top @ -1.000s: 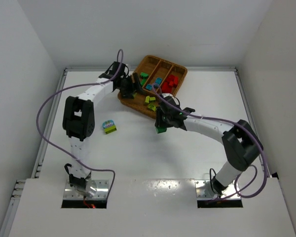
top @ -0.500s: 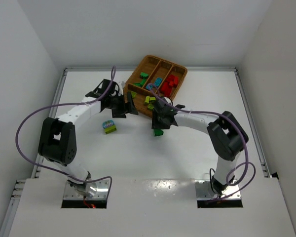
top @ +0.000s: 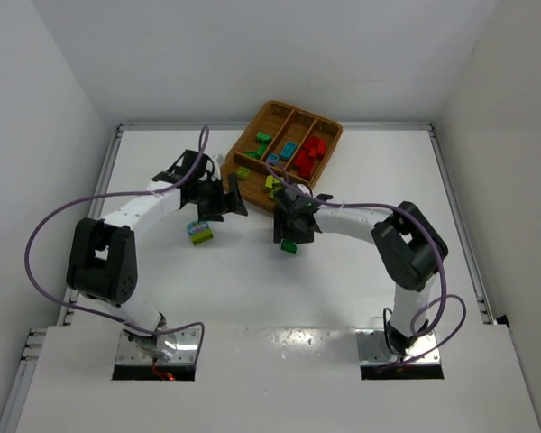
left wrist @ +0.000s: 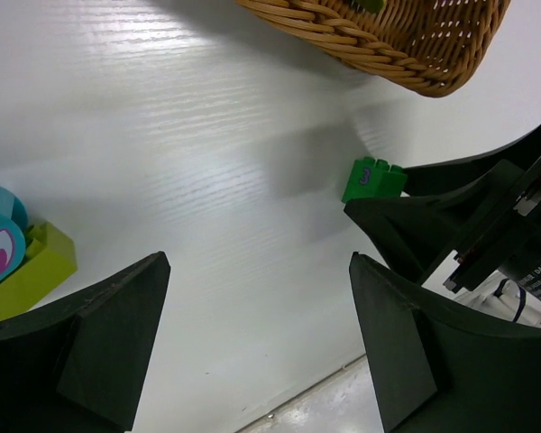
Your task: Sort the legos into containers by color
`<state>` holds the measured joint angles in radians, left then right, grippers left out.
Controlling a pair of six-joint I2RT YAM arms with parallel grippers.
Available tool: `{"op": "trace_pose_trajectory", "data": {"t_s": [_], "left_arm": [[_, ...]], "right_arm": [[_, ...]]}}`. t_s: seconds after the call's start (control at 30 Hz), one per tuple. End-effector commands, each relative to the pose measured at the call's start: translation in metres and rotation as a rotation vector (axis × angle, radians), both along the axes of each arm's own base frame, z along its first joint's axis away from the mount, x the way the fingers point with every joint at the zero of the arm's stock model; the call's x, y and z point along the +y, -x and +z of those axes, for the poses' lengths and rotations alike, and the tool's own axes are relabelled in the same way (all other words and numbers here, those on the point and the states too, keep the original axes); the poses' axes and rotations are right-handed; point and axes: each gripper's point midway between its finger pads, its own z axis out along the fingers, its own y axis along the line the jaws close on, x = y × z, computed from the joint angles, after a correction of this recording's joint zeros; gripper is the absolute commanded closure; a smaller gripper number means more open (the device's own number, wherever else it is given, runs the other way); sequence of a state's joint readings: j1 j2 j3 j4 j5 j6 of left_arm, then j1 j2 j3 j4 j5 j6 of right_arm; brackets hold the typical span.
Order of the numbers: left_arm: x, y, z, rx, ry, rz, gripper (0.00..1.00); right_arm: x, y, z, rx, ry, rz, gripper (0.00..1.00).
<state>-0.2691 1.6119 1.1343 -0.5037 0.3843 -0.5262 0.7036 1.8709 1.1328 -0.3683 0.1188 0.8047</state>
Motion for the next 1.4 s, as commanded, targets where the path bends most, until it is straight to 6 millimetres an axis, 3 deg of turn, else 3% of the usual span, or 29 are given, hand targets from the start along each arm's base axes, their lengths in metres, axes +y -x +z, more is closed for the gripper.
{"op": "trace_pose_trajectory", "data": {"t_s": [0.0,0.27,0.73,0.8,0.9,0.93,0.97,1.0,1.03,1.1,1.17,1.2,1.23,1.37], "left_arm": [[0.006,-0.003,0.01,-0.043,-0.006,0.006,0.13],[0.004,-0.004,0.012,-0.049,0.005,0.0,0.13],[0.008,-0.008,0.013,-0.056,0.014,-0.008,0.13],[0.008,-0.006,0.012,-0.047,0.012,-0.008,0.13],[0.006,-0.004,0.021,-0.072,0.026,-0.036,0.01],[-0.002,0.004,0.028,-0.076,0.074,-0.082,0.0],[-0.006,0.008,0.03,-0.086,0.103,-0.115,0.0],[-0.01,0.014,0.03,-0.076,0.13,-0.146,0.0],[-0.021,0.024,0.037,-0.092,0.21,-0.21,0.0],[-0.031,0.032,0.05,-0.127,0.322,-0.236,0.0],[-0.044,0.035,0.048,-0.164,0.415,-0.201,0.0],[-0.047,0.034,0.045,-0.168,0.407,-0.189,0.0],[-0.055,0.039,0.043,-0.167,0.394,-0.206,0.0],[-0.06,0.028,0.038,-0.216,0.296,-0.119,0.0]], "right_arm": [[0.003,-0.006,0.017,-0.036,-0.004,-0.022,0.38],[0.008,-0.013,0.023,-0.049,0.006,-0.155,0.61],[0.02,-0.023,0.006,-0.029,0.049,-0.132,0.59],[0.022,-0.025,0.009,-0.035,0.042,-0.132,0.72],[0.026,-0.029,0.022,-0.059,0.017,-0.133,0.8],[0.028,-0.028,0.039,-0.085,-0.032,-0.127,0.8],[0.029,-0.028,0.05,-0.099,-0.085,-0.116,0.8],[0.042,-0.035,0.07,-0.167,-0.188,-0.101,0.8],[0.037,-0.024,0.085,-0.178,-0.267,-0.099,0.8],[0.038,-0.028,0.101,-0.191,-0.38,-0.14,0.8],[0.039,-0.033,0.105,-0.177,-0.425,-0.19,0.8],[0.051,-0.036,0.123,-0.199,-0.463,-0.181,0.8],[0.046,-0.039,0.124,-0.204,-0.438,-0.213,0.8],[0.057,-0.043,0.129,-0.197,-0.46,-0.262,0.8]]}}
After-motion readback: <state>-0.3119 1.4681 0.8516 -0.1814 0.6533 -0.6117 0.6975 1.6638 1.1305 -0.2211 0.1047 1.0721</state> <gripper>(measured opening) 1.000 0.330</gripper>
